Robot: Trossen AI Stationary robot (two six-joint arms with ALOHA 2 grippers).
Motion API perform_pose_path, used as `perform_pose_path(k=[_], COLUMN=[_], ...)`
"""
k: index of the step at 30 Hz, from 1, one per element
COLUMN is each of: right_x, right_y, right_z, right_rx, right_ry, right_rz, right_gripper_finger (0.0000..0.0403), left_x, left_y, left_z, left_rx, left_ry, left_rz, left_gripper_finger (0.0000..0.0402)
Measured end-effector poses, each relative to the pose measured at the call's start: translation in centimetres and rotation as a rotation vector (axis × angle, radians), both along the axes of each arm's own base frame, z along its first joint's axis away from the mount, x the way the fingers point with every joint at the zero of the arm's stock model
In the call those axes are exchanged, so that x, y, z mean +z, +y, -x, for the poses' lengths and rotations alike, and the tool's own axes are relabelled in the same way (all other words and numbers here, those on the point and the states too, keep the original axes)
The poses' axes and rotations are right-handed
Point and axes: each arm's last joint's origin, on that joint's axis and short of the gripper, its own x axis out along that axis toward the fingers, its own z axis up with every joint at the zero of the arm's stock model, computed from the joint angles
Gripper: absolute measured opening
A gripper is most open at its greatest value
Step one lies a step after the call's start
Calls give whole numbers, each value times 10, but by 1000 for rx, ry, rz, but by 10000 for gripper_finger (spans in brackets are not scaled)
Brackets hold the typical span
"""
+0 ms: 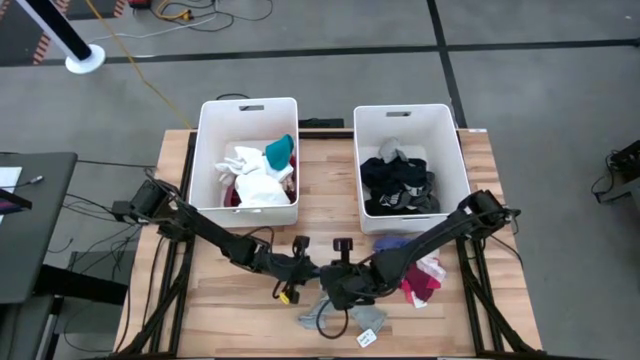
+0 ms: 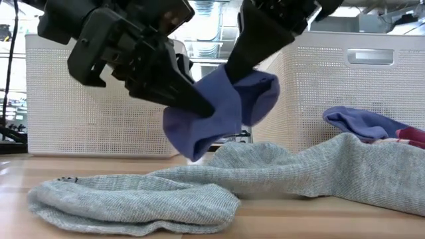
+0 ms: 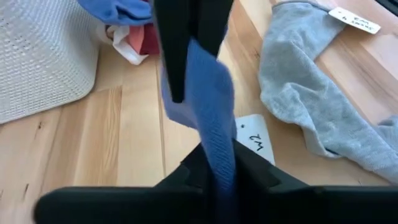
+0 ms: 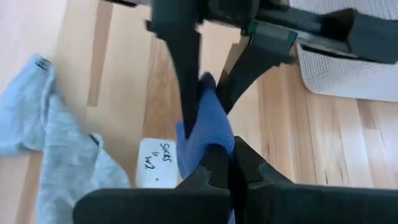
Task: Sort clothes
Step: Put the blue sock into the right white bin
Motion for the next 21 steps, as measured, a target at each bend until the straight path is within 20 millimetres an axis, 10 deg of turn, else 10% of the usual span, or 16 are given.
perform_pose_path(k=[12, 21], right_x=[12, 30], right_y=[7, 15], right_z=[10, 19], right_rx=[8, 5], right_ry=[120, 187], right_rz=[-38, -45], right_gripper_finger=[44, 168], left_x=[4, 29], left_y=[-1, -6], left_z=[-3, -9], left_rx=[-32, -74], left_ry=[-24, -50], left_rz=[-68, -144], left_gripper_finger=[5, 4])
